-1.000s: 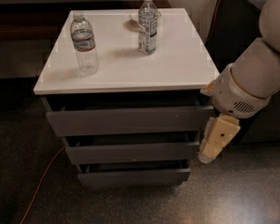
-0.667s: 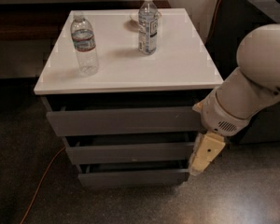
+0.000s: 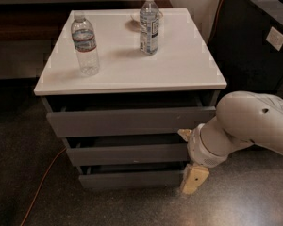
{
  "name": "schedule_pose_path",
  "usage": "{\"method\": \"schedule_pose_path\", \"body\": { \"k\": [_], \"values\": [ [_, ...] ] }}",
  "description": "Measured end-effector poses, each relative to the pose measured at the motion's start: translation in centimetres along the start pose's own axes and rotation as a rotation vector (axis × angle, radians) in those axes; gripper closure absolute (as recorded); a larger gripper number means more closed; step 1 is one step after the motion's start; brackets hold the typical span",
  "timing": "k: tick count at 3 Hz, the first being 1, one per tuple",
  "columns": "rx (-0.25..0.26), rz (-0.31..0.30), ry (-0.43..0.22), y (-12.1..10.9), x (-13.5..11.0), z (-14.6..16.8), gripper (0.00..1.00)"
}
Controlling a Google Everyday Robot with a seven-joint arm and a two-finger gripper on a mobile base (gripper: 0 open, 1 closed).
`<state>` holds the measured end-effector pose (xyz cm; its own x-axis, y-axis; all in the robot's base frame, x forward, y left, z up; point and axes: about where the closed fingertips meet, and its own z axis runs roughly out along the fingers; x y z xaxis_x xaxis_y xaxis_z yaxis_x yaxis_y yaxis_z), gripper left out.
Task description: Place water bottle into bottom drawer
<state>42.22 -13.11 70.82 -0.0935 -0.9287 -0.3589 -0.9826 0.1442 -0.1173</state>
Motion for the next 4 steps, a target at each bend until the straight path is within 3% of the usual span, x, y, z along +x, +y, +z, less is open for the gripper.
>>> {"method": "schedule_pose_path", "body": {
  "k": [1, 3, 4],
  "values": [
    [0.019, -0.033, -0.007, -0.4, -0.2, 0.2, 0.0],
    [-0.015, -0.022, -0.034, -0.9, -0.2, 1.2, 0.0],
    [-0.049, -0.056, -0.109, -0.9, -0.6, 6.1, 0.0]
  ]
}}
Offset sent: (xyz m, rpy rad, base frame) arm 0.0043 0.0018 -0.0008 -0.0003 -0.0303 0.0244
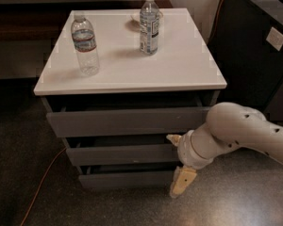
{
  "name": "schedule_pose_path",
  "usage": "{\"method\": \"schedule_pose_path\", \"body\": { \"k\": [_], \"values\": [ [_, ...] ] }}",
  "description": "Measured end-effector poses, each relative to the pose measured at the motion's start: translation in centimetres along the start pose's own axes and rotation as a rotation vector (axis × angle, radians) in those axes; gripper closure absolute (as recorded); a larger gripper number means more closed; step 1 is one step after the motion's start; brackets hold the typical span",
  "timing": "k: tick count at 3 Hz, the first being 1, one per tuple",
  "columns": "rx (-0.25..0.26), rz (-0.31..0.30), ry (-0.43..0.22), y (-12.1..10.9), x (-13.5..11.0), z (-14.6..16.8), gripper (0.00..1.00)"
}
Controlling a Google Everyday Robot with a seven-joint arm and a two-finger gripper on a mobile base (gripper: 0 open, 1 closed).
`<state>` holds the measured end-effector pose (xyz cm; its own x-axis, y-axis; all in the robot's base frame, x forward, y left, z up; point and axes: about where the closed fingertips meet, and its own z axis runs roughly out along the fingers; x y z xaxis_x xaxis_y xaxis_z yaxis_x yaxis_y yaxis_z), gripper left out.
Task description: Place water bottle into bottom drawer
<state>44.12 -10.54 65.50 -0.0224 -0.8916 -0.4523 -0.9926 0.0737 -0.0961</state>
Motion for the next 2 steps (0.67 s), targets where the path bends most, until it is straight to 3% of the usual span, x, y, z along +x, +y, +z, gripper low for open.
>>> {"method": "schedule_pose_path", "body": {
  "k": [2],
  "values": [
    [-0.004, -0.054, -0.039, -0.7, 0.7, 9.8, 0.0]
  ]
}}
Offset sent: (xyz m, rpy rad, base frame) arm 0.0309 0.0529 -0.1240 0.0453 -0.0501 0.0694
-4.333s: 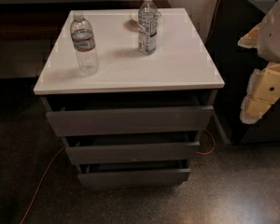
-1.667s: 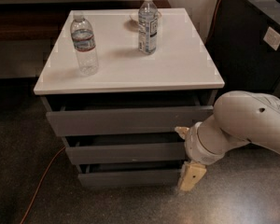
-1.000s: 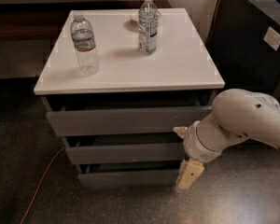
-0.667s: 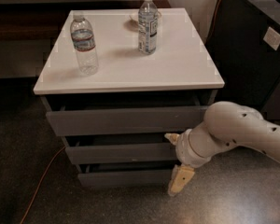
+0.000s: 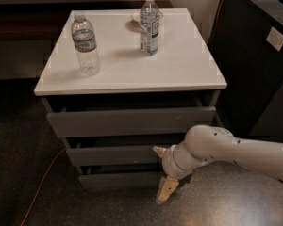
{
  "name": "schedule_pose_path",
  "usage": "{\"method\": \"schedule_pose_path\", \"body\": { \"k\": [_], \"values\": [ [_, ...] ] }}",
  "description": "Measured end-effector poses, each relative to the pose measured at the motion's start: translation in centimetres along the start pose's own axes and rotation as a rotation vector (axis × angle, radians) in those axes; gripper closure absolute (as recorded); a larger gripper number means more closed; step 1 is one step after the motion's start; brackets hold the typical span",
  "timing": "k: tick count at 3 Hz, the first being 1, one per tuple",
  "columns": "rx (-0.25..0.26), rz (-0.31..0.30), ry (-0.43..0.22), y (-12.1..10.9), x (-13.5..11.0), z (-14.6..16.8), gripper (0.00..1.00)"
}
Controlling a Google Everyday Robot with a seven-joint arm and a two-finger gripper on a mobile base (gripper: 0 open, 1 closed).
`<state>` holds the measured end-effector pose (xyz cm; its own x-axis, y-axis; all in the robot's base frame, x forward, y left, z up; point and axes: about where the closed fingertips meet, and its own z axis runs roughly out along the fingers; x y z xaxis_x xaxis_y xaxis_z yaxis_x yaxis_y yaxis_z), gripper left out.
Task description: Place water bottle into bottom drawer
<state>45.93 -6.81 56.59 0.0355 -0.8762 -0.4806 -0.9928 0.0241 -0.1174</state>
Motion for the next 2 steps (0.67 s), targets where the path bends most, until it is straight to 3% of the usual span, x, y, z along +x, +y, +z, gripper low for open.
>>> {"method": "schedule_pose_path", "body": {
  "k": [2],
  "values": [
    [-0.019, -0.021, 0.014, 0.2, 1.4, 7.0, 0.0]
  ]
}}
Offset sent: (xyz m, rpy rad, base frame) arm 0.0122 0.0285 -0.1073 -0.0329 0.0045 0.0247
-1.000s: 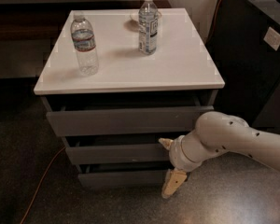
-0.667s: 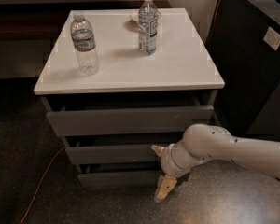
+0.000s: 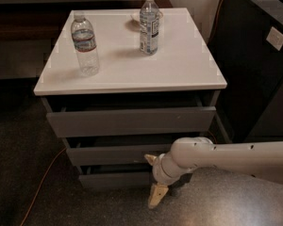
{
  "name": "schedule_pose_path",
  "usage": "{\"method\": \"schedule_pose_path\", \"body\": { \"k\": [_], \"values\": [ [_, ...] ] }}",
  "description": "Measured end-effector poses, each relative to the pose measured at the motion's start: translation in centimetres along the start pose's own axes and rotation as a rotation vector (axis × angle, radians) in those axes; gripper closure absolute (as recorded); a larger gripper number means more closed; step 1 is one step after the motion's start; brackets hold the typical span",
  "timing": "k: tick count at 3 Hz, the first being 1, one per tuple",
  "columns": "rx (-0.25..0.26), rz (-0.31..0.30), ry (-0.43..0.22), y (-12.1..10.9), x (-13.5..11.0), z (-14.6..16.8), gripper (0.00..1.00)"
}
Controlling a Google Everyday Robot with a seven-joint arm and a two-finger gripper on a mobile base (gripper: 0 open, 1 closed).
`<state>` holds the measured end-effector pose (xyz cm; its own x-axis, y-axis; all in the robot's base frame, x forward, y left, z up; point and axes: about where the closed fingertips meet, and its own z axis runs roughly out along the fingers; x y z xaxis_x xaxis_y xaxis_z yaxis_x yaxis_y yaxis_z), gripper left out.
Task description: Place water bottle into bottom drawer
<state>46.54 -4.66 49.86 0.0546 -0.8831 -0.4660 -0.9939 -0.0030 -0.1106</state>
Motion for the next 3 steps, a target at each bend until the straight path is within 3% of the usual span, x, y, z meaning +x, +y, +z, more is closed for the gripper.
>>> {"method": "schedule_pose_path", "body": {
  "k": [3],
  "values": [
    [-0.026, -0.092, 0.049, 1.8, 1.3, 6.3, 0.0]
  ]
}}
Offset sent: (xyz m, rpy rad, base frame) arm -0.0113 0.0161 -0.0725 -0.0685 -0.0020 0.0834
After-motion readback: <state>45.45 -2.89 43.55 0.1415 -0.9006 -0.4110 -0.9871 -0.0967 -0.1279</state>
